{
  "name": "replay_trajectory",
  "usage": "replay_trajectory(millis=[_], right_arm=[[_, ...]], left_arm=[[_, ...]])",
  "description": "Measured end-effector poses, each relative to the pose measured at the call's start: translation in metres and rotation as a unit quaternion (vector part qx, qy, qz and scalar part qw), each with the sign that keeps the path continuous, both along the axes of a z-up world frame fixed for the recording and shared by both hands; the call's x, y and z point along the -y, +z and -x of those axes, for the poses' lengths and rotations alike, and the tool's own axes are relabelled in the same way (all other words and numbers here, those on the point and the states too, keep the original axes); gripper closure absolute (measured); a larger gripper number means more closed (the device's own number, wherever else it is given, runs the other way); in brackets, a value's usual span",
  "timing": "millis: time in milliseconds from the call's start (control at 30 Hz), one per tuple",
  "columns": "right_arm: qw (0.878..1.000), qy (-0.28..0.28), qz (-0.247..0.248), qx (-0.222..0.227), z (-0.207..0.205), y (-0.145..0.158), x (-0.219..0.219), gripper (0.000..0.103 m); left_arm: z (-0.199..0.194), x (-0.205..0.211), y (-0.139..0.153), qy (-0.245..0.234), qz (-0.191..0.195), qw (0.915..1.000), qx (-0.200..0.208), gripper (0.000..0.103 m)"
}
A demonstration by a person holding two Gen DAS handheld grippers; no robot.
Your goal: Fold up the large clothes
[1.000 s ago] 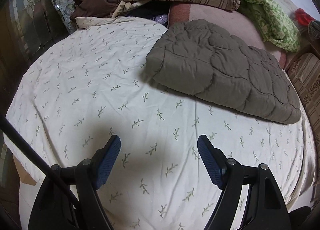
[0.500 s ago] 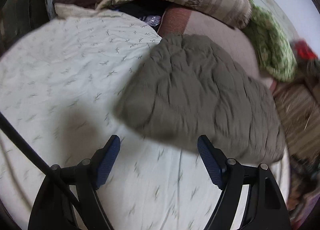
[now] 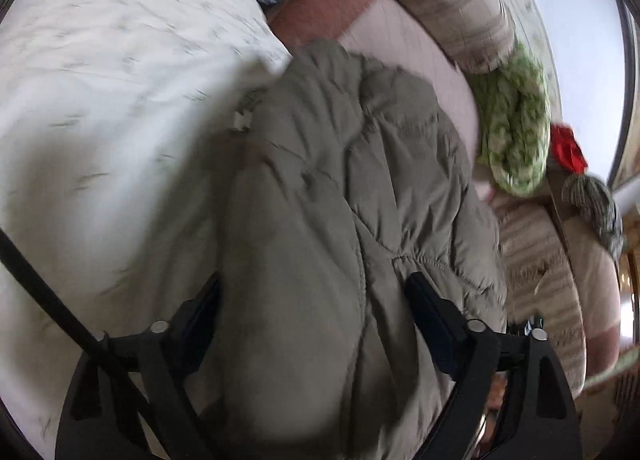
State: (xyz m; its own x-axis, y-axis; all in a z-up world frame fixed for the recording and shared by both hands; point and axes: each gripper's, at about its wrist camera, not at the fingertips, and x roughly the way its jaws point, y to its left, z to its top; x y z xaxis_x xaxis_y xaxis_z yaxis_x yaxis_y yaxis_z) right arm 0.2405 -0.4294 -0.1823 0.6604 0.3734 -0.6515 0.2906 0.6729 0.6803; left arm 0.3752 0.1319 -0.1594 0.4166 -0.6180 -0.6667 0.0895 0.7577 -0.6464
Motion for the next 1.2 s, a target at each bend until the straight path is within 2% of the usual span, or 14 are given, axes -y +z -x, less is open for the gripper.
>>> replay_trajectory(millis=[67, 133, 167, 267, 333, 433, 500, 600, 700, 800, 900, 967, 1067, 1200], right_arm=[[1.000, 0.015, -0.018, 0.004, -0.014, -0.011, -0.001, 0.005], [0.998, 0.013, -0.055, 0.017, -0.016, -0.015, -0.001, 0.021], [0.998, 0.014, -0.062, 0.020, -0.017, -0.012, -0.003, 0.023], [0.999, 0.023, -0.033, 0.035, -0.011, 0.013, -0.013, 0.044], [0.997, 0.032, -0.030, 0.061, -0.002, 0.033, -0.017, 0.049], [0.994, 0.052, -0.018, 0.089, 0.012, 0.059, -0.026, 0.049], [0.994, 0.061, 0.010, 0.091, 0.019, 0.065, -0.032, 0.049], [0.998, 0.038, 0.008, 0.049, 0.019, 0.042, -0.022, 0.040], [1.000, -0.006, -0.022, 0.009, 0.022, 0.017, -0.001, 0.029], [0.998, -0.059, -0.019, 0.017, 0.038, 0.028, 0.015, 0.028], [0.990, -0.122, 0.047, 0.046, 0.061, 0.062, 0.025, 0.024], [0.984, -0.133, 0.102, 0.061, 0.070, 0.084, 0.017, 0.025], [0.984, -0.070, 0.128, 0.101, 0.065, 0.106, -0.023, 0.042], [0.981, 0.079, 0.115, 0.137, 0.041, 0.108, -0.100, 0.045]], left_arm=[[-0.004, 0.009, -0.001, 0.003, -0.012, 0.9999, -0.004, 0.012], [-0.002, 0.012, 0.008, 0.007, -0.001, 1.0000, 0.003, 0.030], [0.000, 0.013, 0.015, 0.010, -0.001, 0.9999, 0.008, 0.039], [0.015, 0.017, 0.050, 0.009, 0.006, 0.9988, 0.047, 0.050], [0.031, 0.022, 0.076, -0.001, 0.000, 0.9967, 0.082, 0.051], [0.051, 0.032, 0.092, -0.012, -0.038, 0.9935, 0.107, 0.050], [0.058, 0.033, 0.082, -0.007, -0.071, 0.9929, 0.095, 0.049], [0.048, 0.020, 0.038, 0.033, -0.106, 0.9938, 0.009, 0.039], [0.046, -0.002, 0.024, 0.062, -0.043, 0.9966, -0.033, 0.036], [0.061, -0.020, 0.058, 0.098, -0.037, 0.9942, 0.024, 0.036], [0.079, -0.030, 0.094, 0.128, -0.041, 0.9885, 0.070, 0.036], [0.091, -0.015, 0.113, 0.132, -0.071, 0.9837, 0.100, 0.036], [0.098, 0.020, 0.121, 0.098, -0.105, 0.9828, 0.116, 0.035], [0.091, 0.067, 0.101, 0.028, -0.099, 0.9890, 0.106, 0.035]])
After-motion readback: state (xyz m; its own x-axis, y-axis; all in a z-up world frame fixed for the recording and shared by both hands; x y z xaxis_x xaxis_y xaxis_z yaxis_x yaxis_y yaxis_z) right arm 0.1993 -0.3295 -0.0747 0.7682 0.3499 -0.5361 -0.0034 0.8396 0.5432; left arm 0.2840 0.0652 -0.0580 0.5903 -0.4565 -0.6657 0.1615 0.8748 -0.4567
